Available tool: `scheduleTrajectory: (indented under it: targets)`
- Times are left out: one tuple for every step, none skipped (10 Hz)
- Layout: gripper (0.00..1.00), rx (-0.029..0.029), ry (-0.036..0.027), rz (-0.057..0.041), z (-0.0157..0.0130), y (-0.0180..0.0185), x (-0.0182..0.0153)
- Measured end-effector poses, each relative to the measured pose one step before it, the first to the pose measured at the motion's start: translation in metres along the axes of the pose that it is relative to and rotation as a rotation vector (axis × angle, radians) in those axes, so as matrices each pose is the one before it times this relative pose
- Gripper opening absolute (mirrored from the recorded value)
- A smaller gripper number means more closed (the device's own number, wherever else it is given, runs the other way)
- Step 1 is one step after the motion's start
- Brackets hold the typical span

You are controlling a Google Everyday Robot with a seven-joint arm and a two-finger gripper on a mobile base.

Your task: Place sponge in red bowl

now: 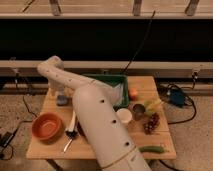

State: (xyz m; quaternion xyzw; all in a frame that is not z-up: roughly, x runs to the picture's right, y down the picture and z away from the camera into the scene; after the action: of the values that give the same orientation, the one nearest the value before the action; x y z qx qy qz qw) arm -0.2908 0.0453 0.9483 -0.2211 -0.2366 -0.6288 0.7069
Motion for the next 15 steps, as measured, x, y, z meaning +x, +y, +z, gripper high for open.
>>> scheduleTrajectory:
  targets:
    - [0.65, 0.00042, -0.01269, -0.00233, 0.00428, -0.00319, -0.00075]
    - [0.65, -0.00192, -0.00597, 0.00010, 0.00199, -0.00023, -0.00033]
    - [0.65, -0.00609, -0.00992, -0.00152, 0.00510, -0.00174, -0.00060]
    - [0.65, -0.01453, -0.00676, 0.00043, 0.00381, 0.00052, -0.00062]
    - [0.65, -0.01651, -0.00386, 0.00131, 0.00415, 0.00108, -0.00063]
    - [0.65, -0.01265, -0.00143, 0.00524, 0.00263, 0.00303, -0.00027]
    - [0.65, -0.01466, -0.00264, 0.00575, 0.00240, 0.00436, -0.00012]
    - [0.62, -0.01102, -0.00273, 0.00279, 0.00263, 0.00142, -0.00100]
    - [0.55, -0.00719, -0.00109, 0.00144, 0.00168, 0.00075, -0.00059]
    - [0.44, -0.00738, -0.00118, 0.00107, 0.00180, 0.00090, -0.00103]
    - [0.34, -0.00748, 0.00470, -0.00097, 0.00001, 0.00059, -0.00083]
    - [0.24, -0.00526, 0.00863, -0.00374, -0.00441, -0.00096, -0.00129]
    - [0.15, -0.00308, 0.01266, -0.00665, -0.00867, -0.00227, -0.00099]
    - [0.05, -0.00483, 0.01948, -0.01492, -0.01290, -0.00368, -0.00202]
    - [0.00, 0.00038, 0.02442, -0.02581, -0.02032, -0.00825, -0.00314]
